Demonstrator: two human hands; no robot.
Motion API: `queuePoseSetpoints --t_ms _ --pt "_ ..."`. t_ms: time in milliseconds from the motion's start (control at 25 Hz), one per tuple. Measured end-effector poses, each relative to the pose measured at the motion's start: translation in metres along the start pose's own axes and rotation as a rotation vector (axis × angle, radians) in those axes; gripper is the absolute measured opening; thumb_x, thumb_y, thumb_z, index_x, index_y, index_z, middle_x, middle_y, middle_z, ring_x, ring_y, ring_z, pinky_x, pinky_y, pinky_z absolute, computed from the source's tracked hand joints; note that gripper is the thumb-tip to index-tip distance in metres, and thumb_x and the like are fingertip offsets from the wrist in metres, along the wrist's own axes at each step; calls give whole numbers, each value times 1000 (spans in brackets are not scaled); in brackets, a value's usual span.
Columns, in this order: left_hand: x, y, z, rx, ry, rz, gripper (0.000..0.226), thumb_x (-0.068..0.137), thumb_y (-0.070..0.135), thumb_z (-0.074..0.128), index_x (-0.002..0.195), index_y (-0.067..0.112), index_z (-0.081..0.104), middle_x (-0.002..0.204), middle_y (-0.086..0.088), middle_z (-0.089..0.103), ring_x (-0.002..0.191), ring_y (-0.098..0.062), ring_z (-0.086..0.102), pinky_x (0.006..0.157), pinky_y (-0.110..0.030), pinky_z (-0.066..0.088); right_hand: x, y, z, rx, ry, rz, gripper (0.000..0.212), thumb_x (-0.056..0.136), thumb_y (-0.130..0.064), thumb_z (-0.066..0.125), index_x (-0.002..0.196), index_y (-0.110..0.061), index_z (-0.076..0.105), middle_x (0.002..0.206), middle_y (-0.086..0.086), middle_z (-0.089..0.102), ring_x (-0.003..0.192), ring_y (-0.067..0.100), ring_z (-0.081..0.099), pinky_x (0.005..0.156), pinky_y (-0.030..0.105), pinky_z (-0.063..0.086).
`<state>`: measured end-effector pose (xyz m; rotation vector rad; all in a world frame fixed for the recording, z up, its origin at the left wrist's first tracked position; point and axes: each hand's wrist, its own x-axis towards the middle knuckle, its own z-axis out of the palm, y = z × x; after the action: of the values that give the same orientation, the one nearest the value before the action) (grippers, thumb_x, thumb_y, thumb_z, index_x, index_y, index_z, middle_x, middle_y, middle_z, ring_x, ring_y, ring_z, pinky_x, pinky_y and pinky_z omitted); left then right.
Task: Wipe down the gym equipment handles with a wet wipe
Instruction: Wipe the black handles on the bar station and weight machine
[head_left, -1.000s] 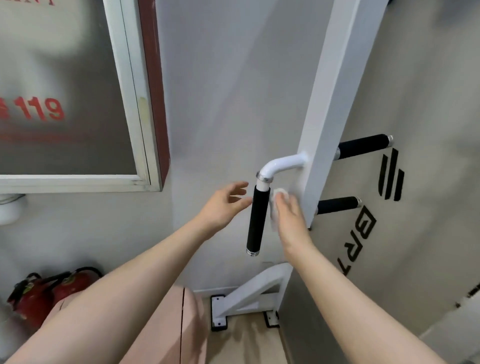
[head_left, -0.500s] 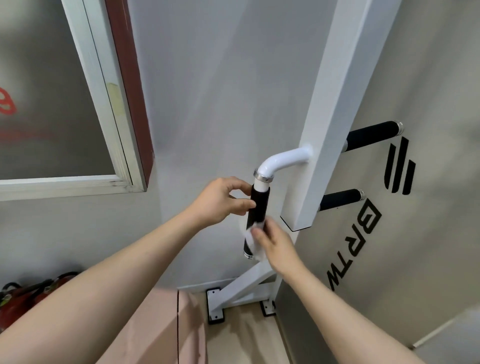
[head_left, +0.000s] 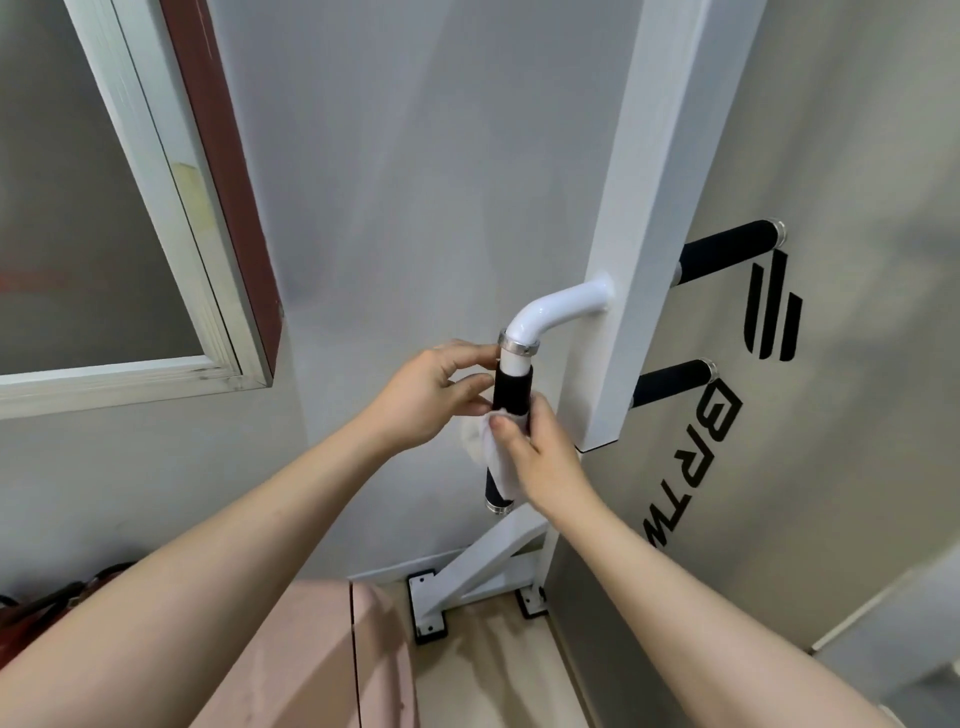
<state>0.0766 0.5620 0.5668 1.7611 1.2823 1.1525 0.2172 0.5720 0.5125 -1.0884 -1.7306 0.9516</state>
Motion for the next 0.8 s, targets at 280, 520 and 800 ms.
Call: queuePoseSetpoints --t_ms 280,520,800 --pt "-1 -4 3 181 15 12 57 87 -15 36 130 19 50 125 7 37 81 -2 64 80 0 42 -28 28 25 19 53 126 19 90 -25 56 105 -18 46 82 -9 58 82 14 56 66 25 39" --pt "-4 -10 6 150 48 162 48 86 -8 45 124 21 54 131 3 43 106 -20 60 97 -27 45 7 8 10 135 61 21 17 92 -24 52 105 -23 41 83 -19 57 78 -6 56 71 17 44" --pt "-7 -17 6 128 14 170 39 83 27 48 121 35 46 110 18 47 89 11 60 90 -9 42 -2 28 17 63 -46 131 29 88 -28 55 111 -15 43 87 -7 56 84 13 57 72 26 45"
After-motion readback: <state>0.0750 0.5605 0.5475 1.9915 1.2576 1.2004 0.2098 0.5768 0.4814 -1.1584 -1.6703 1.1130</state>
